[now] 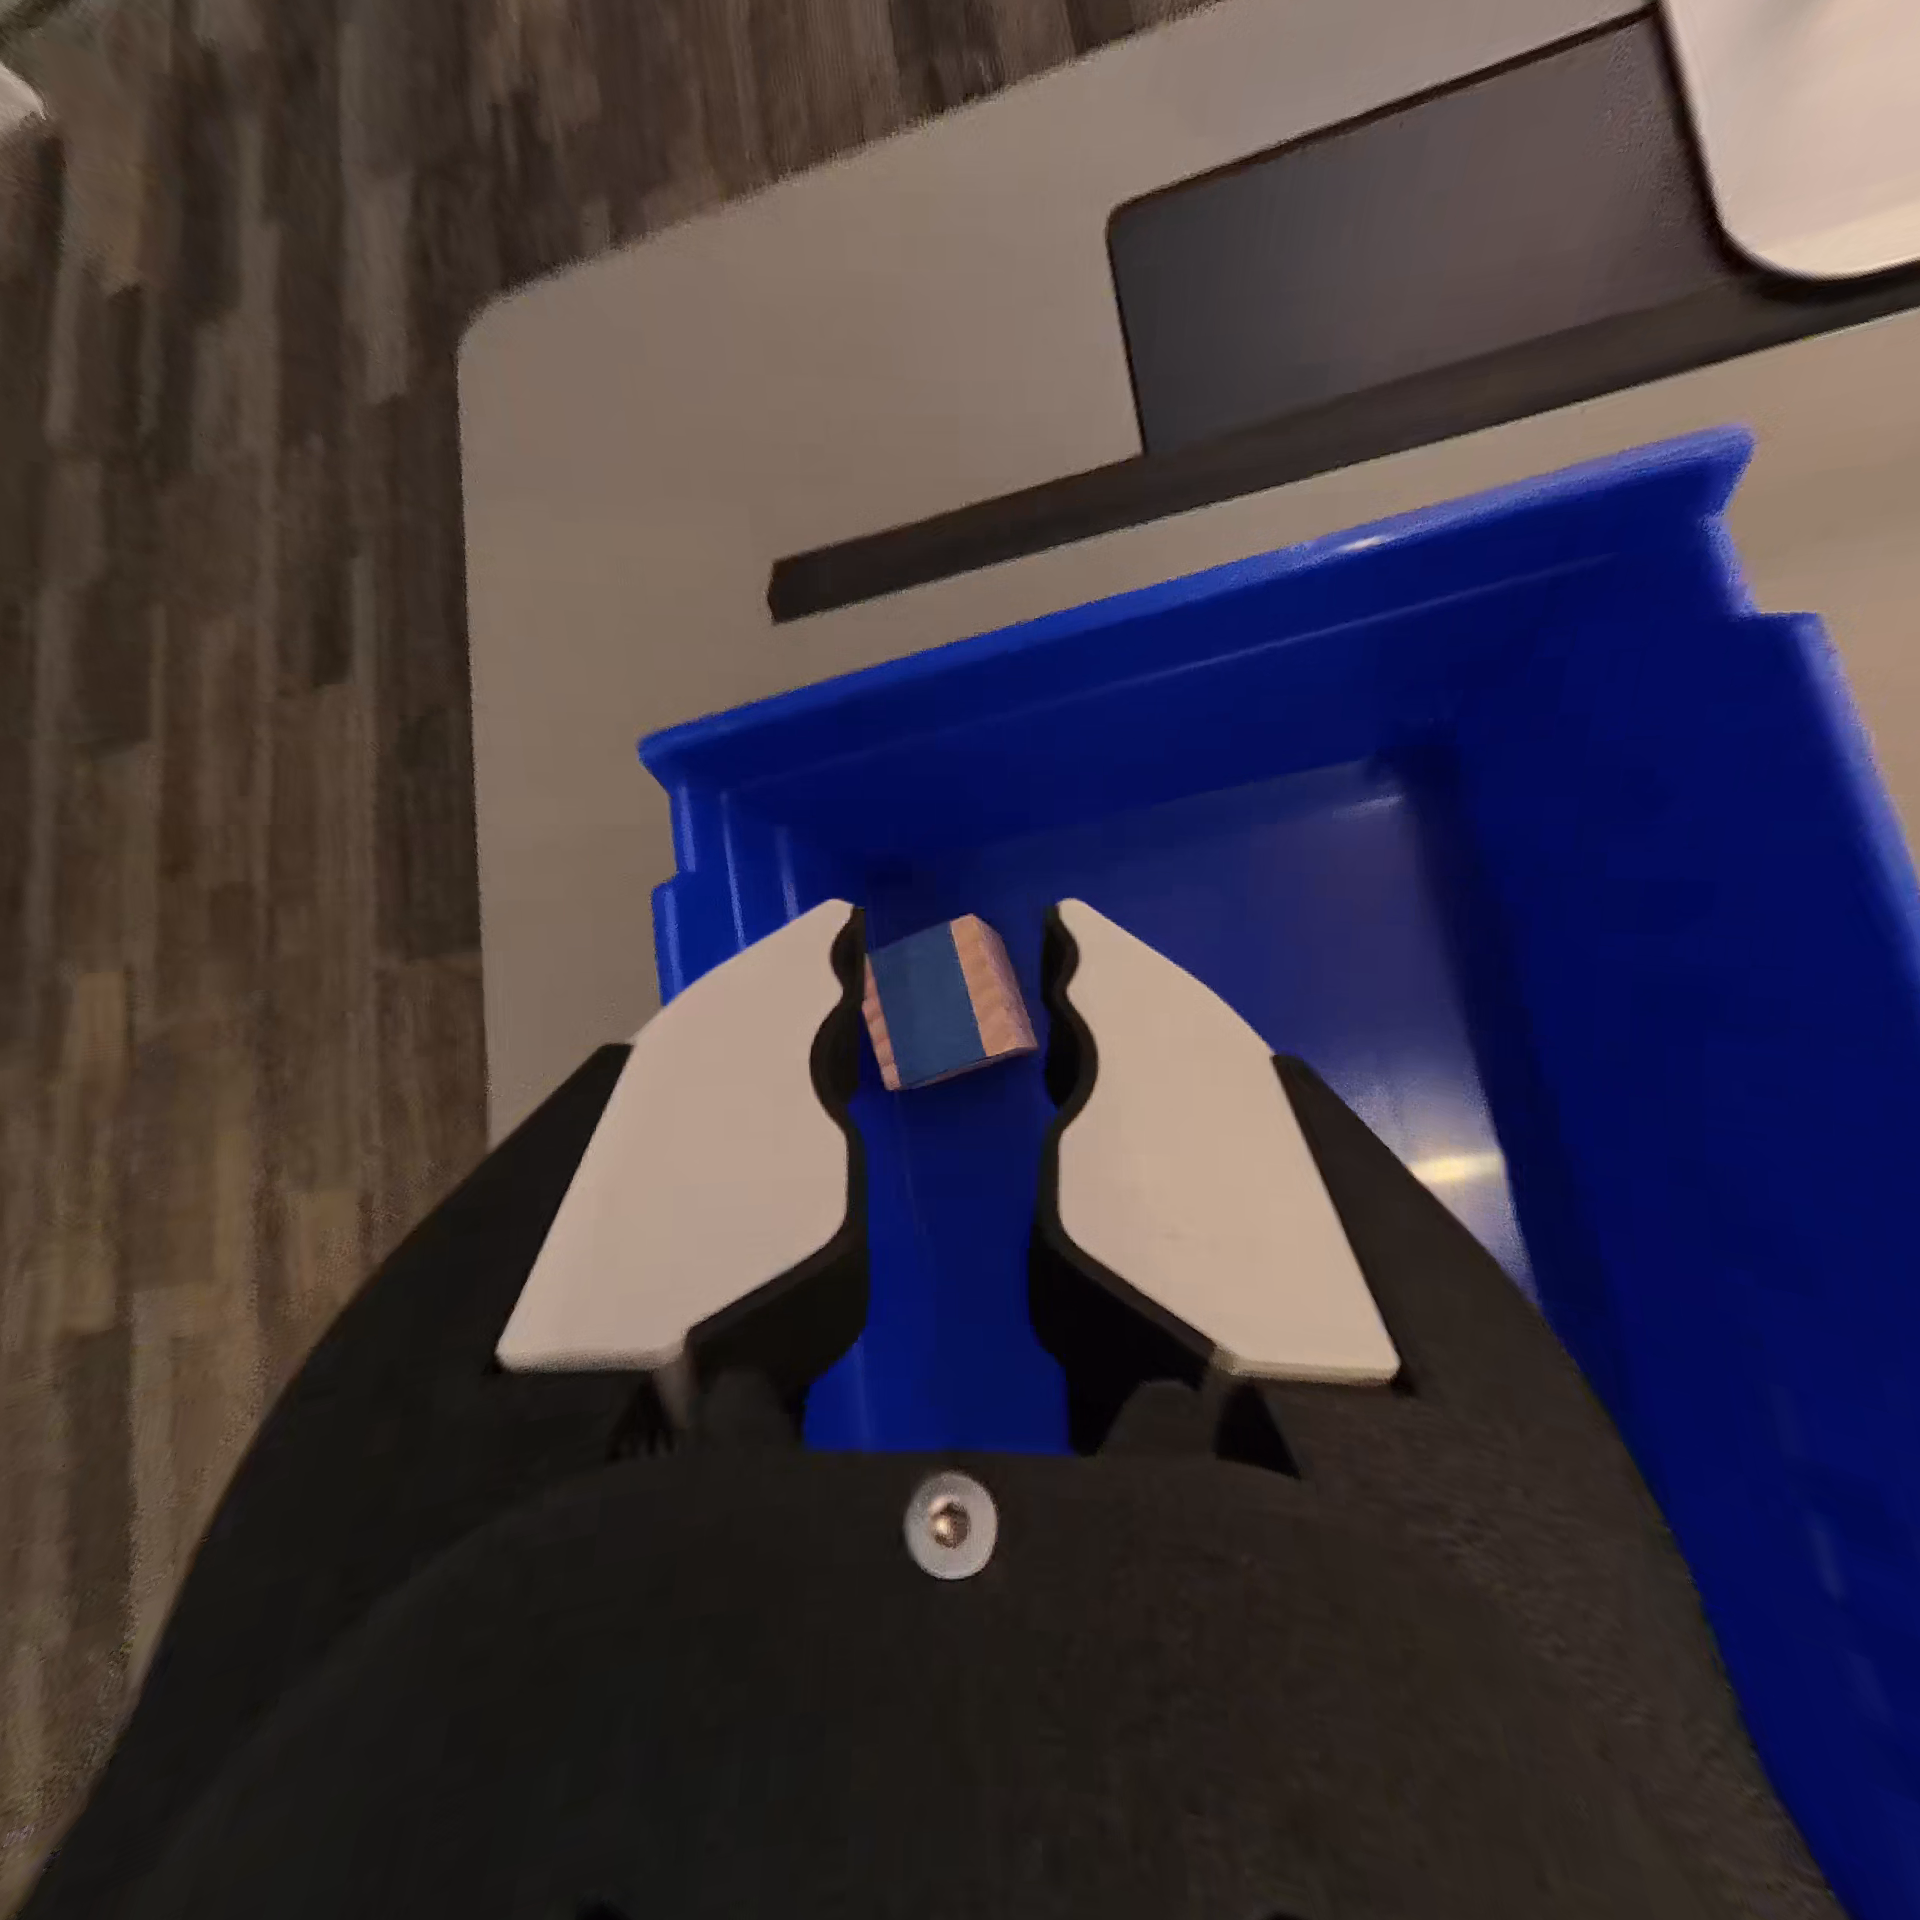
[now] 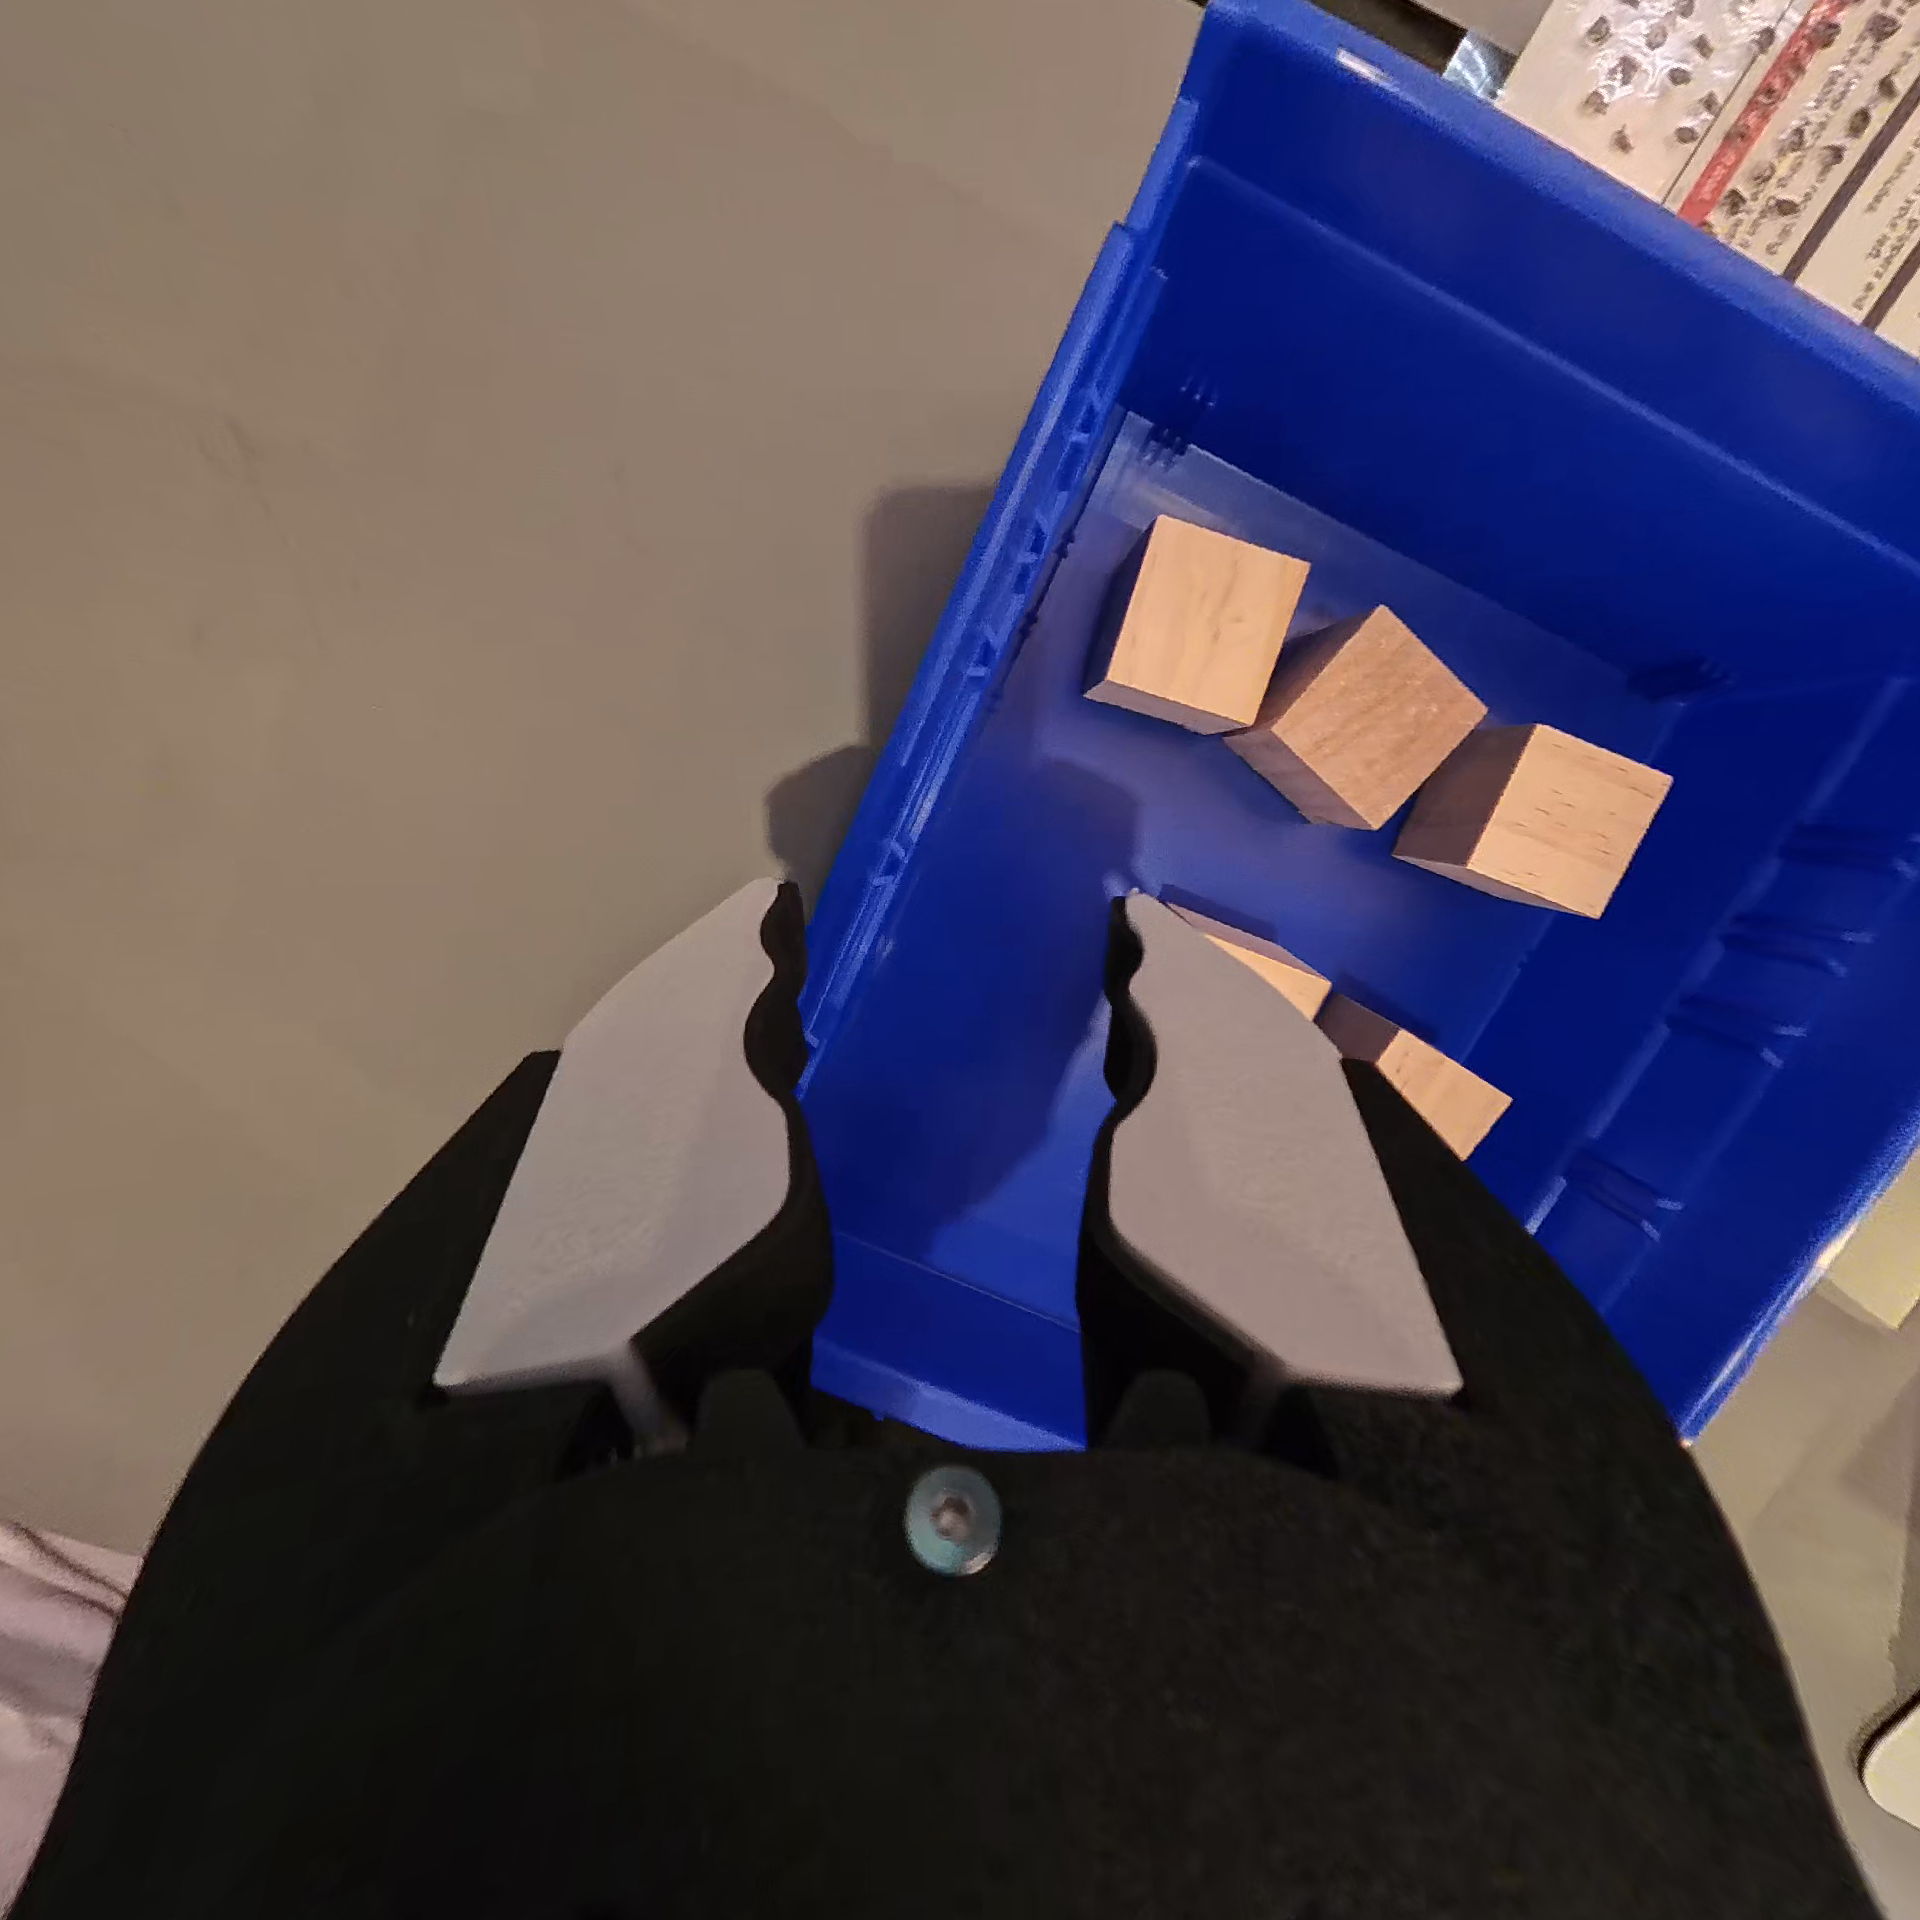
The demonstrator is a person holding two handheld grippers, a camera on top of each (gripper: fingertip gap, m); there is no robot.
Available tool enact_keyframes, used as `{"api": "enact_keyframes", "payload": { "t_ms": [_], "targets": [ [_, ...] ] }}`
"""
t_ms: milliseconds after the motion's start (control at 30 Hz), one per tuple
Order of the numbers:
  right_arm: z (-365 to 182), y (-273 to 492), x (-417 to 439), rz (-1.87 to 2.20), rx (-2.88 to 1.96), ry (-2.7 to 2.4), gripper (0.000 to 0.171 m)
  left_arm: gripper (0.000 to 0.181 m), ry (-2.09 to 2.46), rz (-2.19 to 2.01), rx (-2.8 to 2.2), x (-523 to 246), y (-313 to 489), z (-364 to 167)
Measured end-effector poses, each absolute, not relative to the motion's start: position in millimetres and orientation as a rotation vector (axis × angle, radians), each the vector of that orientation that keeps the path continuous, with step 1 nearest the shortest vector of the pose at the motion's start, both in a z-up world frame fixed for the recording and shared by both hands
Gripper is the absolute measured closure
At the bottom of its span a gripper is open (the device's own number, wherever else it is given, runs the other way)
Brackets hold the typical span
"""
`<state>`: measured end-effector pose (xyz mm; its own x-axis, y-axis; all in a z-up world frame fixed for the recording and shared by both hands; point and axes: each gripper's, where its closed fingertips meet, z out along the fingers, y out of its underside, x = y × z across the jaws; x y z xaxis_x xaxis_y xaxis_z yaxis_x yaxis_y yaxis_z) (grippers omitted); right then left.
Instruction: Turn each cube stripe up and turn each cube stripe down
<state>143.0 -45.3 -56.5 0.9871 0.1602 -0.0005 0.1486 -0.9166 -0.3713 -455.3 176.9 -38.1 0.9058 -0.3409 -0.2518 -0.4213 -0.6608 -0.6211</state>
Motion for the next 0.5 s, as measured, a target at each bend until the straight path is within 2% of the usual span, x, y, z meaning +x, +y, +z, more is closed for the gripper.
{"api": "enact_keyframes", "payload": {
  "t_ms": [167,267,433,500],
  "targets": [
    [-59.7,-45.8,142.7,0.036,-2.770,-0.229,0.116,0.143,0.435,0.024,-2.488,-459.7,179.9,-65.2],
    [-62.5,-48.5,138.0,0.065,-2.787,-0.257,0.117,0.151,0.402,0.018,-2.532,-462.5,183.0,-77.4],
    [-60.9,-48.4,134.8,0.063,-2.782,-0.278,0.117,0.127,0.362,0.134,-2.644,-472.3,180.6,-97.1],
    [-61.6,-49.2,134.0,0.060,-2.787,-0.286,0.117,0.125,0.359,0.150,-2.679,-473.5,179.1,-102.8]
  ]
}}
